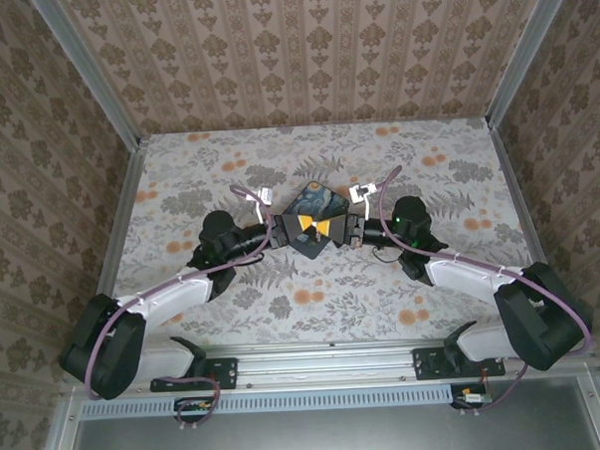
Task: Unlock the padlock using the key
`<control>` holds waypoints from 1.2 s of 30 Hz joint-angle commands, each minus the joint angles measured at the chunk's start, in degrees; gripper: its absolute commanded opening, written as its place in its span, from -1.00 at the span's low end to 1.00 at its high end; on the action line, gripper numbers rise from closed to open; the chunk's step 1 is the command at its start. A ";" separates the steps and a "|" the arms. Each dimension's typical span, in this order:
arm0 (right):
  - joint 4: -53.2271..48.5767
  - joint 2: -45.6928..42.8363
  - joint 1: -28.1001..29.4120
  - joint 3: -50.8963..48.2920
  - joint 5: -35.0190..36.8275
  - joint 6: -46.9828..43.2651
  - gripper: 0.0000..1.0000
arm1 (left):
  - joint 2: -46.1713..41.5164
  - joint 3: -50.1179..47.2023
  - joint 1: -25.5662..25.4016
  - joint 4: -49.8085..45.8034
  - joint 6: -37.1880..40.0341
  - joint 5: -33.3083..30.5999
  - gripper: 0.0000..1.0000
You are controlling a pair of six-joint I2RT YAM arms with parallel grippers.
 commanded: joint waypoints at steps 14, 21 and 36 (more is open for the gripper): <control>-33.33 -10.43 -4.32 1.43 6.71 -18.59 -1.00 | -9.95 7.61 -0.83 -43.33 20.46 -17.69 0.02; -49.65 -12.17 -13.56 4.12 13.98 -23.93 -1.00 | -5.81 9.46 -13.69 -52.14 9.75 -44.55 0.04; -61.34 -17.59 -24.55 7.21 24.18 -26.81 -1.00 | 35.29 39.20 -27.34 -63.17 -11.23 -68.33 0.24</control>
